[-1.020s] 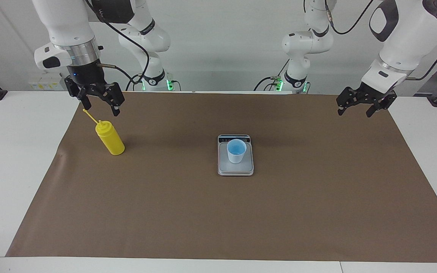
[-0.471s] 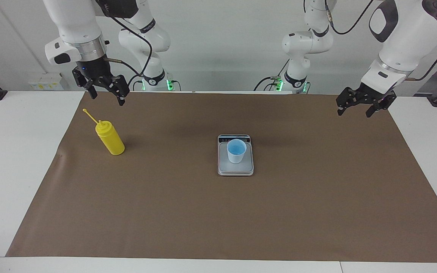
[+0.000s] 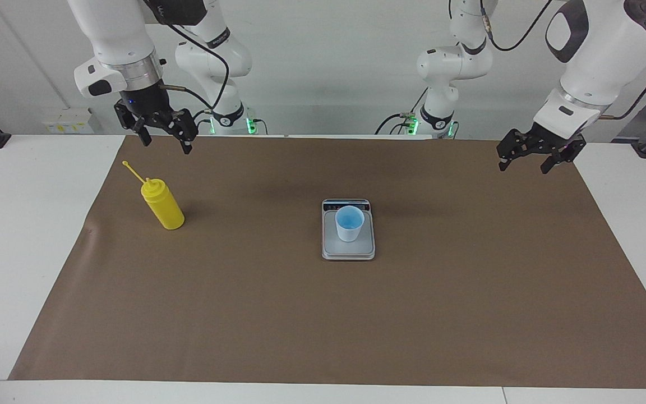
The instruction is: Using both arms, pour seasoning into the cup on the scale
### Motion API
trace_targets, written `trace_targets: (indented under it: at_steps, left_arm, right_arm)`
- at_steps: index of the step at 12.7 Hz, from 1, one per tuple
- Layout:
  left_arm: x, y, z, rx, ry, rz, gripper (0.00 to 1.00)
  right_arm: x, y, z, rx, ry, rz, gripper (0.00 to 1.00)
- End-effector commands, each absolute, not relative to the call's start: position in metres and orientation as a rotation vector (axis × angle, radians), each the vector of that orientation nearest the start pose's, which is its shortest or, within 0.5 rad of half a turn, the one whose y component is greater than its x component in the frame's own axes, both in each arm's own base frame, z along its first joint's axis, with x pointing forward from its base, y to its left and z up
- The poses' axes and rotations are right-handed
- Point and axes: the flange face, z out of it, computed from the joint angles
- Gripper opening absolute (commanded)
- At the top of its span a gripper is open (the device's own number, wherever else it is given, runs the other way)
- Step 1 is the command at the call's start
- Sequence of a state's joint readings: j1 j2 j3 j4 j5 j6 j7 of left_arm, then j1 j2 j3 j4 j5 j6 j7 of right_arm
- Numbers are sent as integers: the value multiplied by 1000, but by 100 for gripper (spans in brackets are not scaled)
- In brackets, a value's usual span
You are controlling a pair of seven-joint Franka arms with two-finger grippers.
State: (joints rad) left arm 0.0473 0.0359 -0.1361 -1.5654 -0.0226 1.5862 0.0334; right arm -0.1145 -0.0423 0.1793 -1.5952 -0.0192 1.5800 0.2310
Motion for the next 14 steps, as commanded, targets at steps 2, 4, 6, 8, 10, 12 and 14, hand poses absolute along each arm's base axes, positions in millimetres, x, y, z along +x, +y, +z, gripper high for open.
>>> trace_targets:
  at_steps: [2,4,6,8,10,12,14]
  left_arm:
    - [556,-52,609,-3166,181,4,100]
    - [556,-52,609,-3166,183,4,100]
    - [556,-52,609,-3166,183,4,100]
    - [555,-52,610,-3166,180,-3,100]
    - [555,-52,609,-3165,183,-1,100]
    - [555,-52,609,-3165,183,1,100]
    - [555,-52,609,-3165,183,1,100]
  right_arm:
    - [534,34,636,-3165,200,-53,100]
    - [534,31,636,-3176,208,-50,100]
    - [534,31,636,-3175,212,-53,100]
    - [534,32,637,-3174,213,-50,100]
    - [534,32,638,-3174,210,-55,100]
    - [529,29,641,-3177,216,-31,100]
    - [528,29,639,-3175,226,-18,100]
